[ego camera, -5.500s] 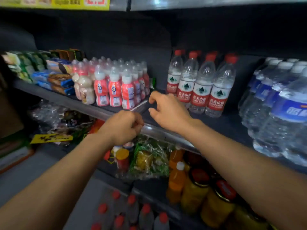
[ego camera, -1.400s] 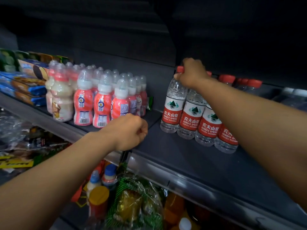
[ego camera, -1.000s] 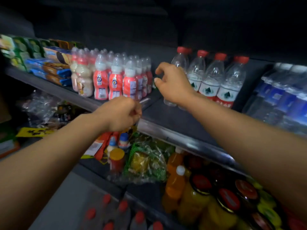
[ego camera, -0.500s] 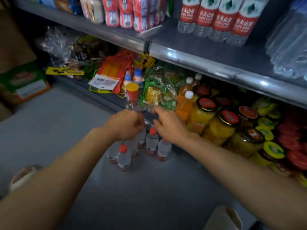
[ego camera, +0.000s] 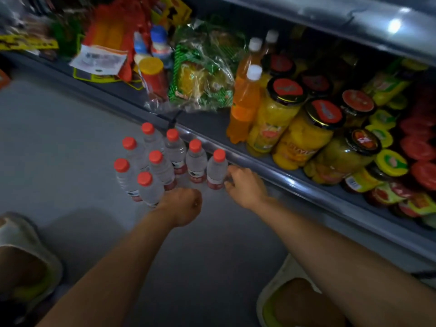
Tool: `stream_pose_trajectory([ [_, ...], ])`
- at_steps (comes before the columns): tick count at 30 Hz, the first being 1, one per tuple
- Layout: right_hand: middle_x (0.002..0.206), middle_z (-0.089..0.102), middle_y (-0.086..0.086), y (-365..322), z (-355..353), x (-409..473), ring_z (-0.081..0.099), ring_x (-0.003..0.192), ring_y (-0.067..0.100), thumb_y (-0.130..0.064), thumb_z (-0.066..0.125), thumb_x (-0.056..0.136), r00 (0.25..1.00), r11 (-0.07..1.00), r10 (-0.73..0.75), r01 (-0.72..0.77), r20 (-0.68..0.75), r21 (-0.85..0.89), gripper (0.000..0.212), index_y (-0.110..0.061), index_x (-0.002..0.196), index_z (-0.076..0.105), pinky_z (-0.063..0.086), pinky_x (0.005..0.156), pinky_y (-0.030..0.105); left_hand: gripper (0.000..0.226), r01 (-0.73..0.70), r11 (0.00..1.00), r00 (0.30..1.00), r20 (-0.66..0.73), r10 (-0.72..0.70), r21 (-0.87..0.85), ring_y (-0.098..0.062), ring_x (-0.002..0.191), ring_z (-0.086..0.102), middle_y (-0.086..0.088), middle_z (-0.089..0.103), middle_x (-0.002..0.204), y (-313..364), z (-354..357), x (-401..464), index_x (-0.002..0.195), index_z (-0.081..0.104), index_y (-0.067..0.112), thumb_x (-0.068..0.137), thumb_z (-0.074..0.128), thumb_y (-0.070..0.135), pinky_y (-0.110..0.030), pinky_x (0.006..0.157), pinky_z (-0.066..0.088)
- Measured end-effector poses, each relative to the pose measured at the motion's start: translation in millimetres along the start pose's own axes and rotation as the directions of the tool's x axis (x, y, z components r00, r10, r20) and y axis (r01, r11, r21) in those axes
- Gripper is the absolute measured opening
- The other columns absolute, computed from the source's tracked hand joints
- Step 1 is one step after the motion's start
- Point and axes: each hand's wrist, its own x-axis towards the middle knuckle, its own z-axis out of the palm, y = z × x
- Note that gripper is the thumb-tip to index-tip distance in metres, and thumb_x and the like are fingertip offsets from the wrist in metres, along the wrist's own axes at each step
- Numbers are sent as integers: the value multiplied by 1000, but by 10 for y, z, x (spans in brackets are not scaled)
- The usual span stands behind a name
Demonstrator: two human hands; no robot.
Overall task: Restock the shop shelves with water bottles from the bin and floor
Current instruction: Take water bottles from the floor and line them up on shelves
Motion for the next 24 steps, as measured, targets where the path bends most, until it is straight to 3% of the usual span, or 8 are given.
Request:
stream_pose_trajectory([
  [5, 124, 58, 15, 21, -1, 386, 55, 113, 38, -43, 60, 88, 997, 999, 46, -45, -58, 22, 56, -15, 131, 37, 46, 80, 43, 21, 5, 1000, 997, 71, -3, -24, -29, 109, 59, -6, 64, 117, -87, 118, 234, 108, 62, 24, 92, 50, 30, -42, 93, 49],
  [10, 116, 62, 14, -27, 57, 690, 58, 105, 39, -52, 60, 86, 995, 997, -62, 57, -83, -53, 55, -16, 123, 42, 37, 65, 37, 15, -6, 999, 996, 92, 9, -37, -27, 107, 59, -7, 64, 113, -203, 157, 412, 101, 61, 21, 92, 51, 28, -40, 93, 48],
  [15, 103, 61, 17, -37, -9, 739, 58, 95, 41, -39, 60, 89, 990, 992, -116, 112, -81, -52, 34, -16, 112, 49, 33, 61, 35, 19, -11, 999, 997, 77, 14, -40, -29, 107, 59, -8, 64, 113, -233, 121, 408, 106, 63, 20, 92, 52, 27, -40, 93, 48],
  [18, 86, 52, 8, -1, -129, 642, 56, 90, 36, -29, 60, 87, 984, 984, -179, 180, -20, 12, 18, -19, 100, 52, 32, 61, 32, 18, -27, 999, 999, 30, 28, -30, -29, 107, 59, -8, 65, 113, -218, 53, 325, 103, 63, 18, 93, 52, 26, -37, 92, 47],
  [24, 84, 62, 6, -8, -611, 322, 57, 82, 25, -16, 64, 79, 947, 948, -318, 317, 44, 25, 16, -16, 94, 59, 44, 66, 37, 17, -35, 999, 999, -40, 35, -6, -31, 106, 60, -9, 65, 112, -142, -221, 26, 101, 63, 18, 92, 51, 27, -40, 92, 48],
])
